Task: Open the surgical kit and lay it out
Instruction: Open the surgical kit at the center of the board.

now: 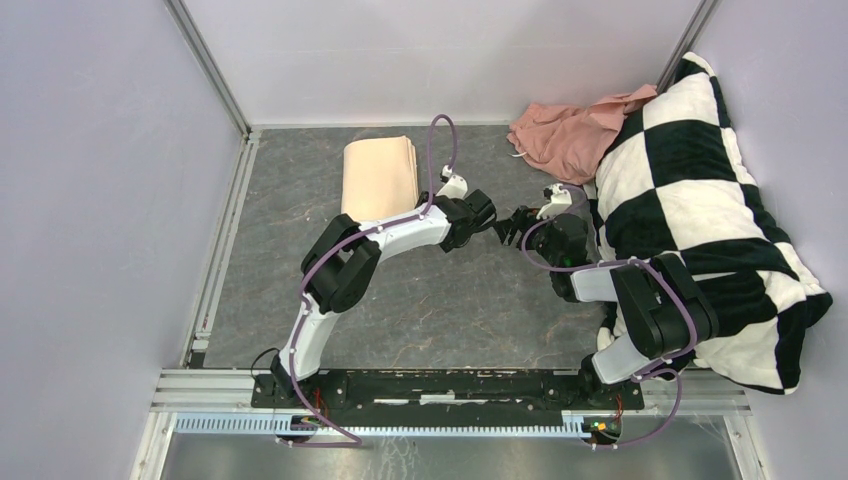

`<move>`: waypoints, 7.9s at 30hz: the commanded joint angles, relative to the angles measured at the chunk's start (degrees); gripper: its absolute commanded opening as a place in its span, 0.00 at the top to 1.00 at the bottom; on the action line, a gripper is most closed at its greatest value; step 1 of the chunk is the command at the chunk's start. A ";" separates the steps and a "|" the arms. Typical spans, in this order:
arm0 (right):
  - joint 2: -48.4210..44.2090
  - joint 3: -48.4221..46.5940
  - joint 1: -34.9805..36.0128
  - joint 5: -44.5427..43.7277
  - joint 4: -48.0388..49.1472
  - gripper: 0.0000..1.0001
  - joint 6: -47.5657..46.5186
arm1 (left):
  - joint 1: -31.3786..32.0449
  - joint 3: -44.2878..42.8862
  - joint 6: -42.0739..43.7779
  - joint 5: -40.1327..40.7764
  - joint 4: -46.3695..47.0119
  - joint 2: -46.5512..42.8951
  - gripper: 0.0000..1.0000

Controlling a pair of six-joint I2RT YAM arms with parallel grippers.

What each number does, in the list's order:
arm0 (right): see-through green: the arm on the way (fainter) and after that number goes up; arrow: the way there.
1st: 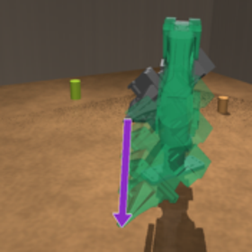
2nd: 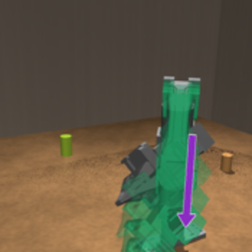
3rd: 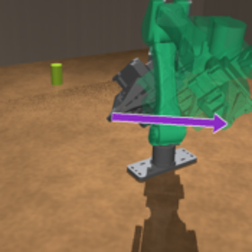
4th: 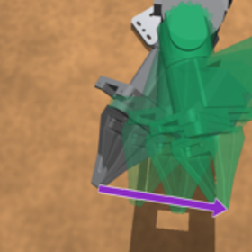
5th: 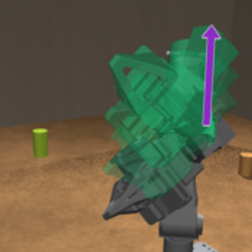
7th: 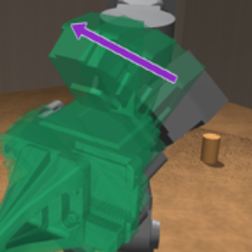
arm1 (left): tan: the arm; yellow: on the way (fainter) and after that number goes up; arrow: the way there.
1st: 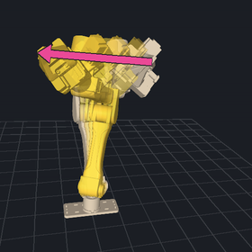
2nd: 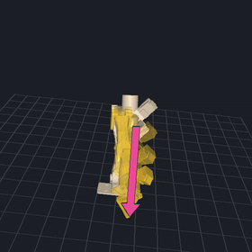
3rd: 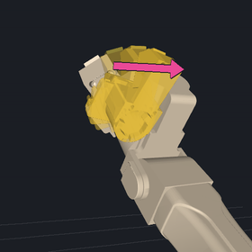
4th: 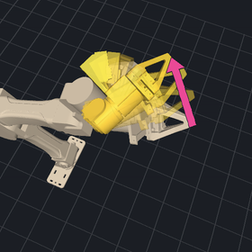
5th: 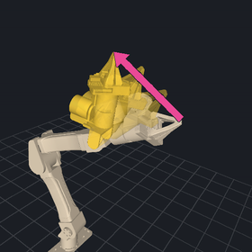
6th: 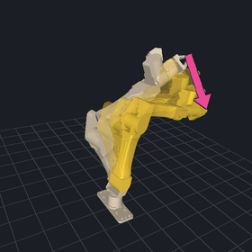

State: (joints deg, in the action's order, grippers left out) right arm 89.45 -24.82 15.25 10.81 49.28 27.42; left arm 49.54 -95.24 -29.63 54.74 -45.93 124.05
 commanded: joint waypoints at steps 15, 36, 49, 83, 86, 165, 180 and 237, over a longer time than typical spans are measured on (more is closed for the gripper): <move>1.60 -0.93 -0.22 2.58 3.37 0.26 1.16 | -0.50 0.52 2.73 -2.01 2.25 1.41 0.38; 2.17 -1.29 -0.22 3.24 3.20 0.26 1.48 | -0.85 2.09 2.73 0.68 2.07 -2.29 0.62; 2.88 -1.77 -0.19 3.95 3.19 0.26 1.68 | -1.28 3.26 2.64 0.35 3.02 -5.34 0.58; 3.73 -2.54 0.30 6.00 4.07 0.29 1.84 | -57.71 23.61 -19.01 -22.27 4.53 -33.86 0.26; 3.83 -2.80 0.83 5.99 3.82 0.29 1.27 | -57.43 24.66 -16.18 -23.82 3.85 -35.75 0.13; 7.29 -5.62 2.11 10.18 3.99 0.30 2.78 | -52.27 53.14 -17.53 -68.58 46.21 -35.29 0.40; 7.32 -5.59 2.14 10.13 3.99 0.30 2.89 | -48.17 46.30 -15.92 -72.65 42.10 -36.13 0.85; 18.14 -16.23 3.45 3.61 -2.73 0.52 3.78 | -18.31 32.79 -0.24 -43.27 15.33 -45.20 0.00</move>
State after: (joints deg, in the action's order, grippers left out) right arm 110.08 -41.47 19.09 18.33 47.86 33.04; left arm 35.55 -66.50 -30.70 12.99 -34.44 80.99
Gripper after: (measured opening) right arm 0.475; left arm 0.993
